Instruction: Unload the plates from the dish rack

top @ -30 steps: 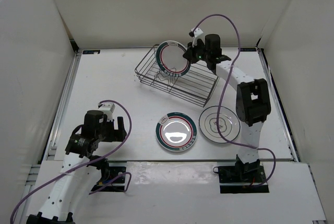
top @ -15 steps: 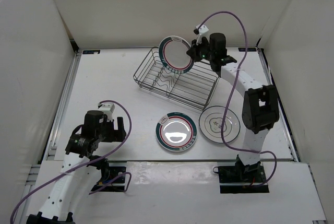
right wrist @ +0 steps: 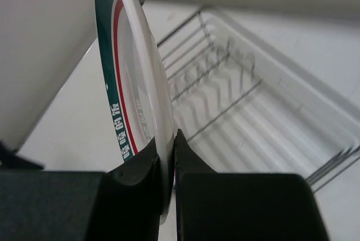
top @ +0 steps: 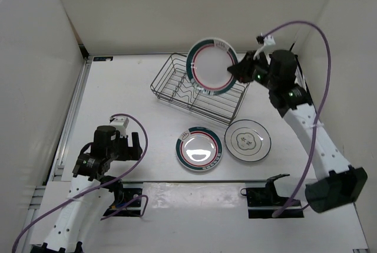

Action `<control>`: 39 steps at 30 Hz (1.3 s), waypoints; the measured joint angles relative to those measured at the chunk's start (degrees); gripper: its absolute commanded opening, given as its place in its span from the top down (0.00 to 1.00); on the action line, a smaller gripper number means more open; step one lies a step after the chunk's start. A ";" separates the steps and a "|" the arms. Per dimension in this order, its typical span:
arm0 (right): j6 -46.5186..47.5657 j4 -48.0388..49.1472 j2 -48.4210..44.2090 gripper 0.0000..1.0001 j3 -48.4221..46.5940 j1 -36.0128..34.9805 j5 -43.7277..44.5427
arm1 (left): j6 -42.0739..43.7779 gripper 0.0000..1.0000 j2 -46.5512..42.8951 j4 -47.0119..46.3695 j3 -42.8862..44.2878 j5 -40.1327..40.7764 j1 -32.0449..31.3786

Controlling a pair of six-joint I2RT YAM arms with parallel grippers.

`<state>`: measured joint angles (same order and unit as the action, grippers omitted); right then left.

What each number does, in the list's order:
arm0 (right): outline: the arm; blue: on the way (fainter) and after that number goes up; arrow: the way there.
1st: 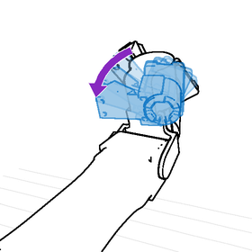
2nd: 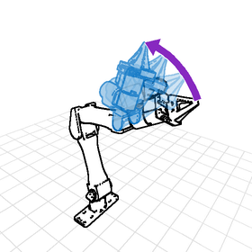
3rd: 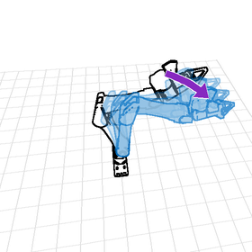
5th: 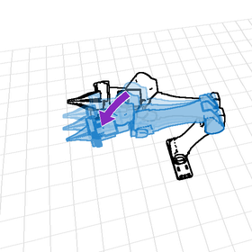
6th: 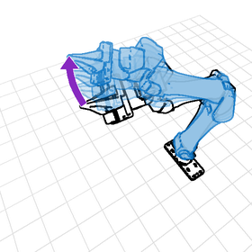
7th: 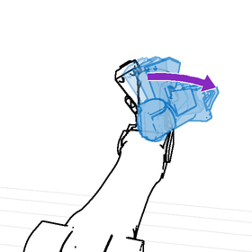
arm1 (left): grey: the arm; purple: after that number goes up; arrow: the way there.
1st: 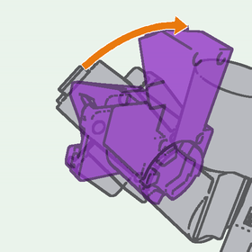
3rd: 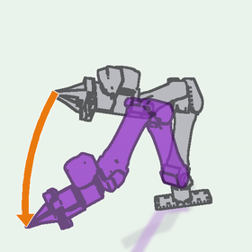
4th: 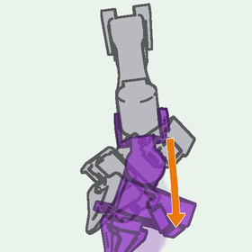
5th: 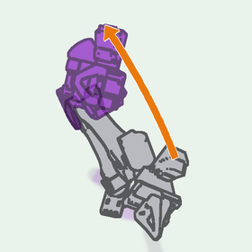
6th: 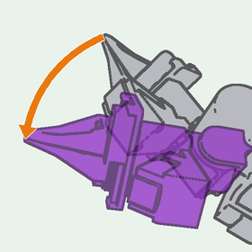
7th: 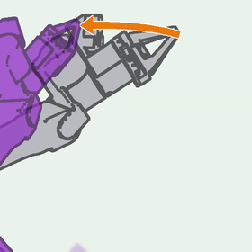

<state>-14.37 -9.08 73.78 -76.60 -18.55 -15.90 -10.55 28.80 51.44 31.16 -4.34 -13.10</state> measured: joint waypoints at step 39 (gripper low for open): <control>-39.98 22.18 -3.02 0.71 56.70 -7.74 -11.50 | 0.00 0.00 0.96 0.00 0.00 -2.05 0.00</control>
<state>-54.35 13.10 70.76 -19.90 -26.28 -27.40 -10.55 29.76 51.44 31.16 -6.39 -13.10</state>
